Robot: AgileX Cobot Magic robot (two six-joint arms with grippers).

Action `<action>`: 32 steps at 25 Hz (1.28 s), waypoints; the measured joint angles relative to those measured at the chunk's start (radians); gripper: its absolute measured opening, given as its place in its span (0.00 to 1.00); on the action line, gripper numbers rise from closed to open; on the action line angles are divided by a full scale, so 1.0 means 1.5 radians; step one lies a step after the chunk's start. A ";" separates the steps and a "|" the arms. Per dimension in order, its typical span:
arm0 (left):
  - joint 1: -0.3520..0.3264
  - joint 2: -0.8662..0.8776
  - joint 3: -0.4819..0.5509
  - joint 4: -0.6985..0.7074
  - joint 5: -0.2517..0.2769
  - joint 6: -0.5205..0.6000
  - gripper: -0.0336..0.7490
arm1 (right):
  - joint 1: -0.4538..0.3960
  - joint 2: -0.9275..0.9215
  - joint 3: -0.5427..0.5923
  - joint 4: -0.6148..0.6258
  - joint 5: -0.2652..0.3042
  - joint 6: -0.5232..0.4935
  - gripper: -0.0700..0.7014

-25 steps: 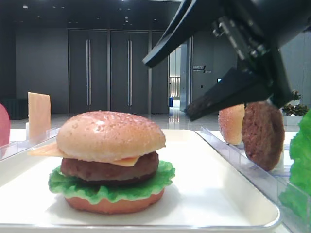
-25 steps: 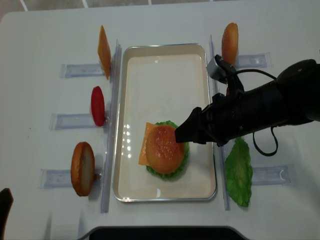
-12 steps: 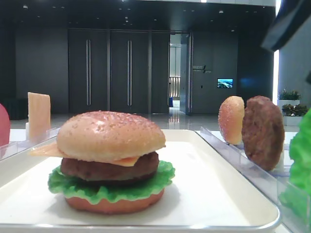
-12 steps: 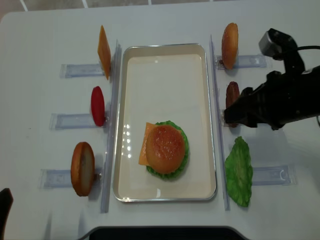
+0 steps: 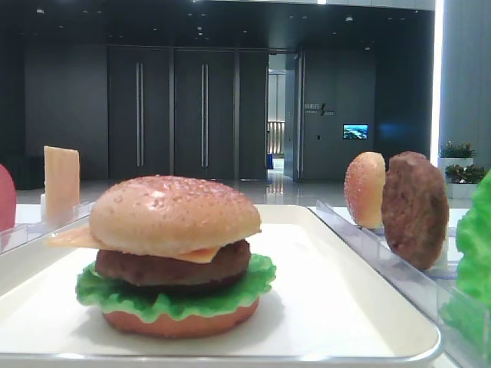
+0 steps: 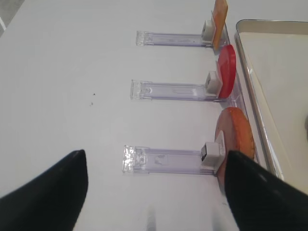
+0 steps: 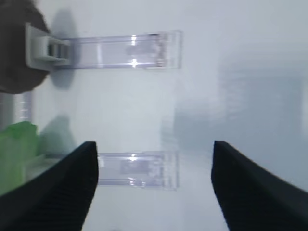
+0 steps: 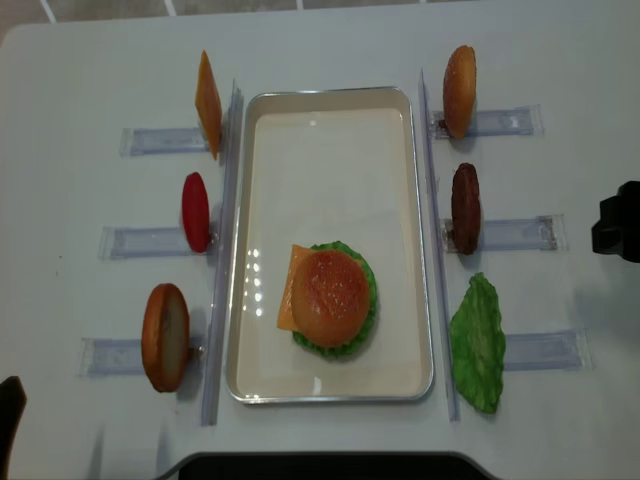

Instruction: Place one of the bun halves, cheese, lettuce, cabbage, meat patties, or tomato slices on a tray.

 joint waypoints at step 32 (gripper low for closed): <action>0.000 0.000 0.000 0.000 0.000 0.000 0.93 | -0.003 -0.762 0.152 -0.106 0.140 0.103 0.71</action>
